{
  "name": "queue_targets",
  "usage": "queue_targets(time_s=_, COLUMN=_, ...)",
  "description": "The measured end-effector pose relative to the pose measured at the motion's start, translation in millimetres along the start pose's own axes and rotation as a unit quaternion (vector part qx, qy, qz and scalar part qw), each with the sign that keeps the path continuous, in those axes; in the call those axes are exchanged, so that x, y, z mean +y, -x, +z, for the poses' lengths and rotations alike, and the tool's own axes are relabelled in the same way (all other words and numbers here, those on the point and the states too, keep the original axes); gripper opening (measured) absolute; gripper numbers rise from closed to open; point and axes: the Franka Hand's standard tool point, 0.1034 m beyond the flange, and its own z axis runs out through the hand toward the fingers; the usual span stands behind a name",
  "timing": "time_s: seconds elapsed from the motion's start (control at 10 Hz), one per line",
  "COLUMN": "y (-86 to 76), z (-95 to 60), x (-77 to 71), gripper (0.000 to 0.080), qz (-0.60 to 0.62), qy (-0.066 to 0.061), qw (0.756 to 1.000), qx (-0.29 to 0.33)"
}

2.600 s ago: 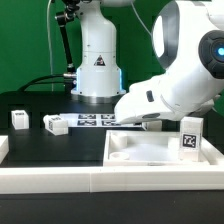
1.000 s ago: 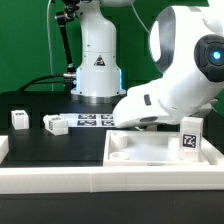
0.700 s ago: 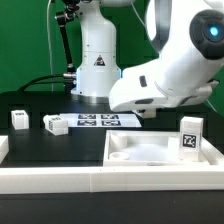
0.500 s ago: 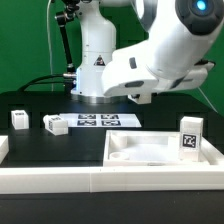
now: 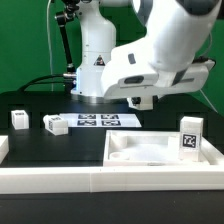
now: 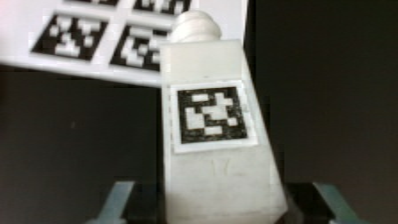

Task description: Assemble square table

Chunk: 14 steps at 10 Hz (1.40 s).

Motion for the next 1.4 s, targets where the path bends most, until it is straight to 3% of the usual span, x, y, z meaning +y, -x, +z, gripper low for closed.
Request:
queue_targets(time_s=0.4, y=3.2, z=-29.6, x=6.7, gripper=0.0291, qz=0.005, qy=0.003, qw=0.995, qx=0.098)
queue_targets(time_s=0.5, y=-2.8, z=-34.8, x=6.4, gripper=0.0291, qz=0.004, qy=0.008, qw=0.991, qx=0.137)
queue_targets(time_s=0.9, y=-9.3, z=-39.6, x=12.9, gripper=0.0291, qz=0.005, qy=0.022, qw=0.964, qx=0.264)
queue_targets(time_s=1.1, y=-8.5, z=-64.9, x=25.8, gripper=0.0291, qz=-0.013, qy=0.032, qw=0.950, qx=0.311)
queue_targets(time_s=1.4, y=-11.1, z=-88.9, x=34.5, gripper=0.0291, qz=-0.021, qy=0.051, qw=0.916, qx=0.397)
